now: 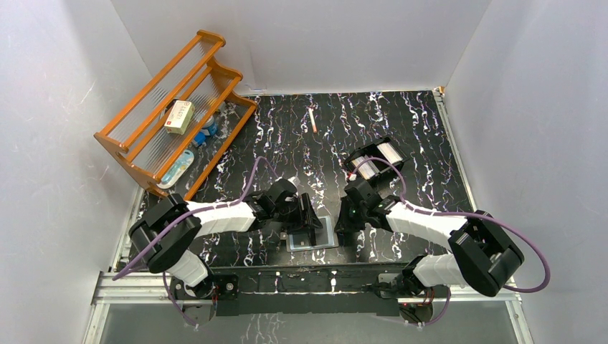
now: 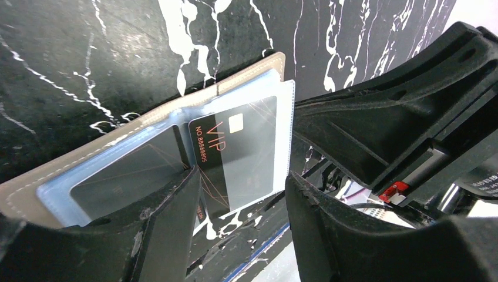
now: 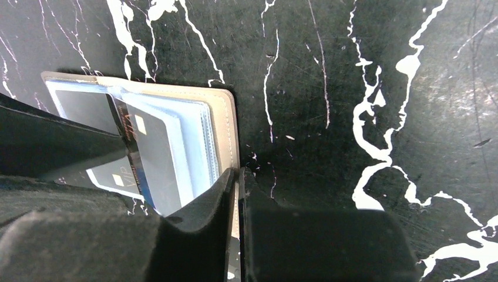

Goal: Put the credit cards into the card holder
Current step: Insert the credit card into the card holder.

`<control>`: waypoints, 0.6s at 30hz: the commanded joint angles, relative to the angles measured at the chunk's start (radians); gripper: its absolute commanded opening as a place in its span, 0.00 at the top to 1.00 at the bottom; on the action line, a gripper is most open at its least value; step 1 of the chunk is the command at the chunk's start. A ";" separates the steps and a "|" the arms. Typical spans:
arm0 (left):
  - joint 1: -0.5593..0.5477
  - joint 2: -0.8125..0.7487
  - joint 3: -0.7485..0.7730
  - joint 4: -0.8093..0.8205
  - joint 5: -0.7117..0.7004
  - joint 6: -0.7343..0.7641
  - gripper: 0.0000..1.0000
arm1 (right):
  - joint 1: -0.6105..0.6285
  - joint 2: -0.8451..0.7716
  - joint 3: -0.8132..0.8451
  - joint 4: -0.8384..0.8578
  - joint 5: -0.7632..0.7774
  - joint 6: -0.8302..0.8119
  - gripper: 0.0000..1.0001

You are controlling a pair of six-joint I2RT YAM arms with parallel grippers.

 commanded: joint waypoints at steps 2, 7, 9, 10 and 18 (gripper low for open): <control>-0.031 0.021 0.005 0.059 0.035 -0.026 0.47 | 0.004 -0.025 -0.027 0.059 -0.007 0.032 0.86; -0.047 0.036 0.028 0.083 0.047 -0.016 0.47 | 0.004 -0.028 -0.043 0.077 -0.018 0.042 0.86; -0.047 0.029 0.033 0.083 0.050 -0.017 0.47 | 0.005 -0.026 -0.043 0.078 -0.028 0.044 0.86; -0.047 0.022 0.029 0.086 0.048 -0.017 0.47 | 0.006 -0.027 -0.044 0.077 -0.030 0.047 0.86; -0.048 -0.042 -0.011 0.161 0.024 -0.020 0.47 | 0.007 -0.052 -0.039 0.049 -0.008 0.046 0.86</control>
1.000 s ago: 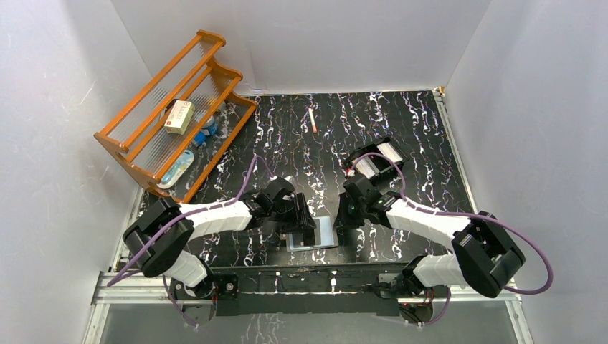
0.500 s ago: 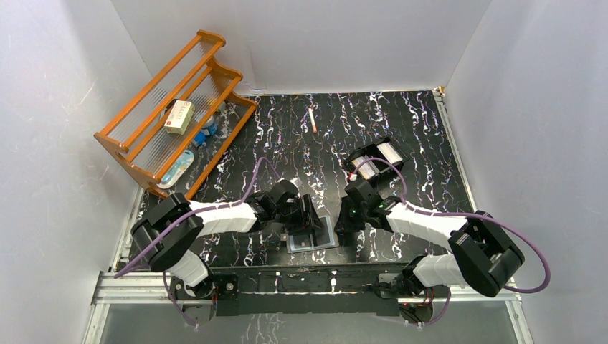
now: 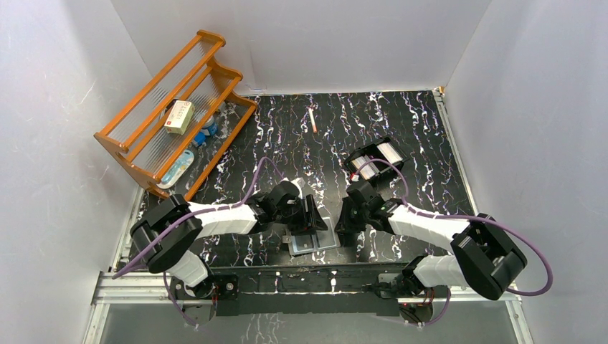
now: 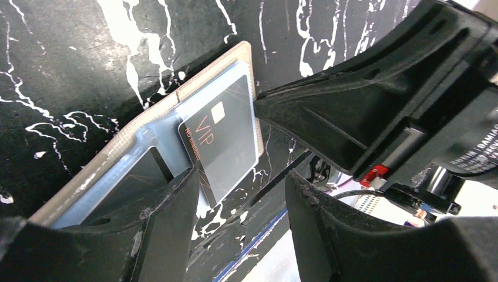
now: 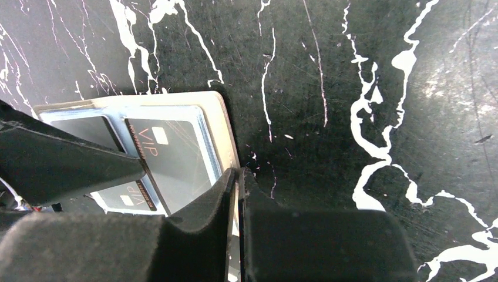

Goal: Put the credit cards into the card holder
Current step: Insert the credit card into the card holder.

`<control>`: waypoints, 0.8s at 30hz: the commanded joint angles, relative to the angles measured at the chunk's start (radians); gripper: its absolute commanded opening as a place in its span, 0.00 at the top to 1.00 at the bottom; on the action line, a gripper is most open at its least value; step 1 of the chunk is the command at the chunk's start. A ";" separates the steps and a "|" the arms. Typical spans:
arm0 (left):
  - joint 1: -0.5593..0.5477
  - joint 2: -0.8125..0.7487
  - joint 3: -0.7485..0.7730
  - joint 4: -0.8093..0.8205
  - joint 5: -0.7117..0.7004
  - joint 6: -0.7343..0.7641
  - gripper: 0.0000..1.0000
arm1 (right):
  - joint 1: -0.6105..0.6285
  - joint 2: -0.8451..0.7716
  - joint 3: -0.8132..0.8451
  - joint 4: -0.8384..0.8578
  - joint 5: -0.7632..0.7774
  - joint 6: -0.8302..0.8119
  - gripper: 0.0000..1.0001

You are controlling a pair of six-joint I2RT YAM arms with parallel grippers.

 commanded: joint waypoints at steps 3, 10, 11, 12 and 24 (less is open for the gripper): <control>-0.007 -0.075 -0.016 0.073 -0.007 -0.001 0.47 | 0.008 -0.046 0.028 -0.062 0.039 -0.001 0.79; -0.007 -0.145 0.003 -0.135 -0.089 0.043 0.44 | 0.008 -0.142 0.098 -0.163 0.079 -0.011 0.76; -0.008 -0.155 0.008 -0.173 -0.109 0.047 0.44 | 0.007 -0.149 0.109 -0.170 0.070 -0.011 0.76; -0.007 -0.167 0.011 -0.210 -0.118 0.049 0.44 | 0.007 -0.153 0.119 -0.172 0.062 -0.012 0.76; -0.005 -0.353 -0.045 -0.500 -0.322 0.057 0.32 | 0.097 -0.026 0.207 -0.098 0.002 -0.020 0.77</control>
